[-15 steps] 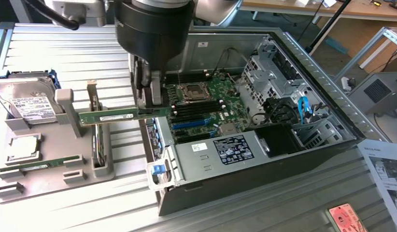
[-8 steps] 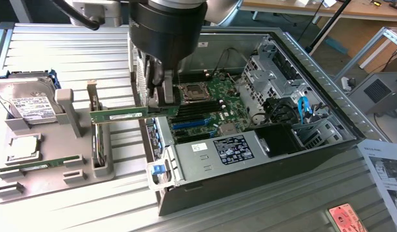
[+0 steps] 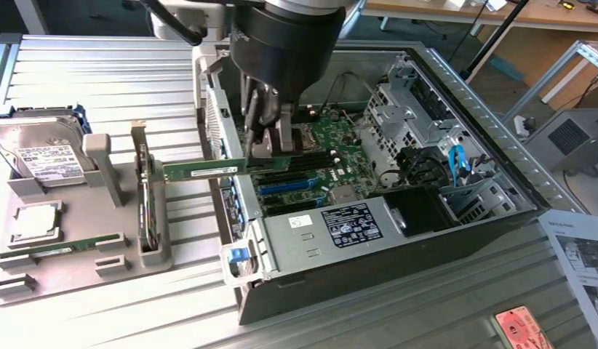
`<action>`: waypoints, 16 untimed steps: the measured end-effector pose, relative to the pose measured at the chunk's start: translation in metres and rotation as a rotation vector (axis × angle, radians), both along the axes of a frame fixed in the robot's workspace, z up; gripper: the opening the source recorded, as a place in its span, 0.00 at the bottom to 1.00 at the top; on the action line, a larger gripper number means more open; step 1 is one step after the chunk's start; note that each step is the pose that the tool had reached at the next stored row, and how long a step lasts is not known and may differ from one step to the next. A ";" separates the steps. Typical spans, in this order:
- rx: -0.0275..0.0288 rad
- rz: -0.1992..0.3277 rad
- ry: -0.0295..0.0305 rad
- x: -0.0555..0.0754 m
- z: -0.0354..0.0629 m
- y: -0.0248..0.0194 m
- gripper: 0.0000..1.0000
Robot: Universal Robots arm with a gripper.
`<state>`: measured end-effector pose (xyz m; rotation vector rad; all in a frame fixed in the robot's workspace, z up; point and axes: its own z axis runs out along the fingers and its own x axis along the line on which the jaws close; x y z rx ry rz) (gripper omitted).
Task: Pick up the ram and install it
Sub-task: 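Pick up the ram and move it above insertion slot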
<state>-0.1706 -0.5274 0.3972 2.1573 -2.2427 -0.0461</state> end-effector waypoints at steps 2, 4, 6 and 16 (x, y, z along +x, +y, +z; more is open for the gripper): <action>-0.0001 0.000 0.0001 0.004 0.0001 0.0000 0.12; 0.0000 0.000 0.0000 0.008 0.0000 0.0000 0.12; 0.0000 0.000 0.0000 0.013 0.0000 0.0000 0.12; -0.0001 0.000 0.0001 0.036 0.0000 0.0000 0.12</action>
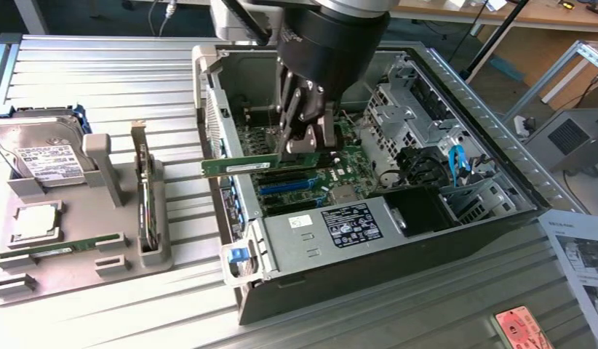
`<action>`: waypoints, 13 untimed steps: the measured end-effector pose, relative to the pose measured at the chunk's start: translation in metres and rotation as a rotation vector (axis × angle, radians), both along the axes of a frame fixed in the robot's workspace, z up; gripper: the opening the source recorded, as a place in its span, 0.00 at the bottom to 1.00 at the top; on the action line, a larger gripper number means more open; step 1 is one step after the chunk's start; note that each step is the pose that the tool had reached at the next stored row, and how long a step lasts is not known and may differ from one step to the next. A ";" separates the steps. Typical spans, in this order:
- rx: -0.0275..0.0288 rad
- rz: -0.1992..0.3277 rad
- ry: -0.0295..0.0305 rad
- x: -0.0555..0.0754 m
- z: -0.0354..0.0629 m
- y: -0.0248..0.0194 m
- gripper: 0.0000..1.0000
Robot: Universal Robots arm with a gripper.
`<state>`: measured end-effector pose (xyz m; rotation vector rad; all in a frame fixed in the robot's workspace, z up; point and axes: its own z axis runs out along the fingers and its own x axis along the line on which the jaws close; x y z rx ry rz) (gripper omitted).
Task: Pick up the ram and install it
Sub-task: 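Pick up the ram and move it above insertion slot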
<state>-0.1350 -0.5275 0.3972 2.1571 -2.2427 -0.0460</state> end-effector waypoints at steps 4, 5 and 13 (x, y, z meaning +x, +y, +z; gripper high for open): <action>0.0000 0.000 0.0000 0.010 0.0000 0.0000 0.12; 0.0000 0.000 0.0000 0.012 0.0000 0.0000 0.12; 0.0001 0.000 0.0000 0.030 -0.0001 0.0000 0.12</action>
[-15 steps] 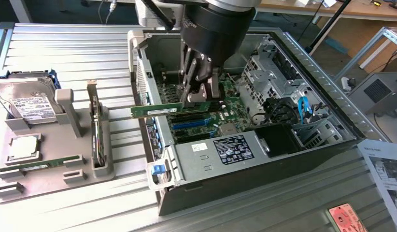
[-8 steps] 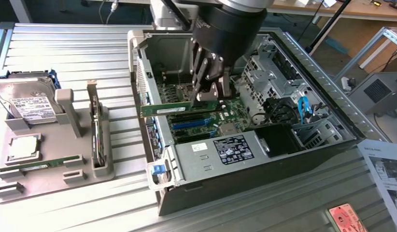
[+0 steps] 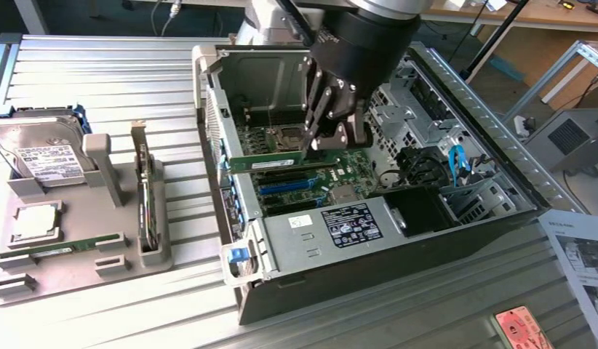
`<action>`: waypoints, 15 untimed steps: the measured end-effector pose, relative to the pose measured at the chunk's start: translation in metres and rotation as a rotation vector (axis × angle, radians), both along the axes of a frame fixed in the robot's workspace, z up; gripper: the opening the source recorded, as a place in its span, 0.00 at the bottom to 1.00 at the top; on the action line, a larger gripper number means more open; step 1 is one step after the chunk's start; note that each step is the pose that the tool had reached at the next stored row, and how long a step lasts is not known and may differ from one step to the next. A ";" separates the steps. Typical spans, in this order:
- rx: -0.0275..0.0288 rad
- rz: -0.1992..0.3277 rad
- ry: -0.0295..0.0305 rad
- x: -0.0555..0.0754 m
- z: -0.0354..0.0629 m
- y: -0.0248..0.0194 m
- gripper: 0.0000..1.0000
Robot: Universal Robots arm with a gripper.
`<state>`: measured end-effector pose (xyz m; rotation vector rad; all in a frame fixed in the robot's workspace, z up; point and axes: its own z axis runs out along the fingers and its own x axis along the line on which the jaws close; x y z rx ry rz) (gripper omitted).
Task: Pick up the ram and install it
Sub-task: 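Pick up the ram and move it above insertion slot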
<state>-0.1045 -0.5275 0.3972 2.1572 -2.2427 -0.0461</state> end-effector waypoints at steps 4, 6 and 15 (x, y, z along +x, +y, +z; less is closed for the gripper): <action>0.0000 0.000 0.0000 0.009 0.0000 0.0000 0.12; 0.0000 0.000 0.0000 0.014 0.0000 0.0000 0.12; 0.0000 0.000 0.0000 0.034 0.0000 -0.0001 0.12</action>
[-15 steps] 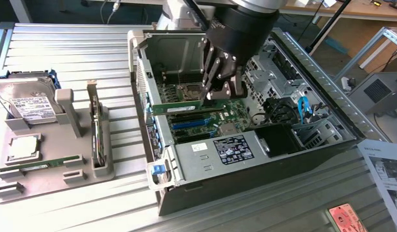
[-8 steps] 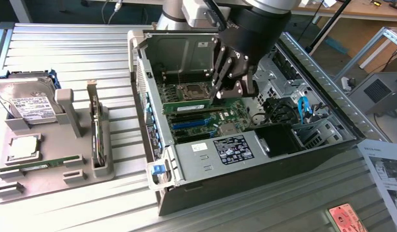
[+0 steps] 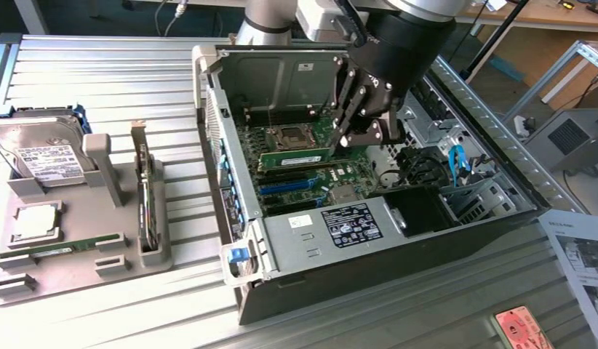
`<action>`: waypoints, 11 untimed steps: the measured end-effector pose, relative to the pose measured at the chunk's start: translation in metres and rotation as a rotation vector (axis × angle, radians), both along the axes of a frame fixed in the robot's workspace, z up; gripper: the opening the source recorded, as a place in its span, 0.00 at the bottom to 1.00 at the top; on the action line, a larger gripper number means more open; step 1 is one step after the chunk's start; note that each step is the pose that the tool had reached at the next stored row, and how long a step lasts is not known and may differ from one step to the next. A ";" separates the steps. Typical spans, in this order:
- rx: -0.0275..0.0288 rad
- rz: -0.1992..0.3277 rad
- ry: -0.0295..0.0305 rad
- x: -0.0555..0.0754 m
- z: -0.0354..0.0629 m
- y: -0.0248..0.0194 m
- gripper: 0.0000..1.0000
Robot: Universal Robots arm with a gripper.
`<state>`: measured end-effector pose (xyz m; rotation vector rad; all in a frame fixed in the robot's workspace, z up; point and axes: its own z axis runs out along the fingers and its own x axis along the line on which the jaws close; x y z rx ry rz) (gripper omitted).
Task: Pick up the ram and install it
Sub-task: 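Pick up the ram and move it above insertion slot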
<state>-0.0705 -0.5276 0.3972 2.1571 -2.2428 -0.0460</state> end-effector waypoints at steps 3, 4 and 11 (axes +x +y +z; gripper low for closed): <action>0.0000 0.000 0.0000 0.008 0.0000 0.0000 0.12; -0.0001 0.000 0.0001 0.011 0.0000 0.0000 0.12; -0.0001 0.000 0.0001 0.029 0.0001 -0.0001 0.12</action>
